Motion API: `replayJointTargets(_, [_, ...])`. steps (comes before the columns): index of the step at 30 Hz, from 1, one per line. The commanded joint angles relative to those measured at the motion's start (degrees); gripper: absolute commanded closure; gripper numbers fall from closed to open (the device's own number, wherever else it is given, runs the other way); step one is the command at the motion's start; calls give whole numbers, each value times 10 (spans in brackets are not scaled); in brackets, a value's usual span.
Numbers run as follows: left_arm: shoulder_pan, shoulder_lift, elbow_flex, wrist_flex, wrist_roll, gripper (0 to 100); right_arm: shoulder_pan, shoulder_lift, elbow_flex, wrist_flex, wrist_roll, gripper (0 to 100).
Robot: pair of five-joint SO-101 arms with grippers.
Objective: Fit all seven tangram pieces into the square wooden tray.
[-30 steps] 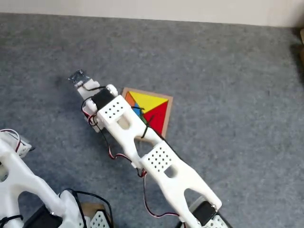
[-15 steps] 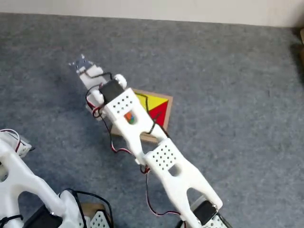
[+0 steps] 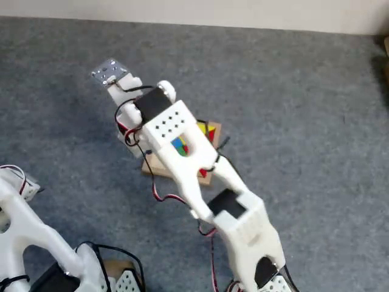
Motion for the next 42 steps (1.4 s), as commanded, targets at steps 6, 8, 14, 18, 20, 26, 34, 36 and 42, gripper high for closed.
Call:
replayJointTargets(6, [-1,-15,-2,-8,4,783,50,-147,97,7,33,994])
replayJointTargets(8, [-1,-15,-2,-8,4,783,50,-167,132,-5,32,994])
replayJointTargets(14, [-1,-14,0,-8,3,783,49,-265,321,-112,31,994])
replayJointTargets(18, [-1,-14,0,-8,4,783,60,-330,458,-204,31,994])
replayJointTargets(20, [-1,-14,0,-9,4,783,72,-346,503,-236,31,994])
replayJointTargets(26, [-2,-13,0,-9,4,783,104,-349,571,-331,34,994])
replayJointTargets(34, [-2,-12,0,-9,3,783,112,-349,698,-475,83,994])
replayJointTargets(36, [-2,-12,0,-9,3,783,110,-349,713,-502,85,994])
replayJointTargets(42, [-2,-11,0,-9,2,783,109,-323,729,-550,84,994])
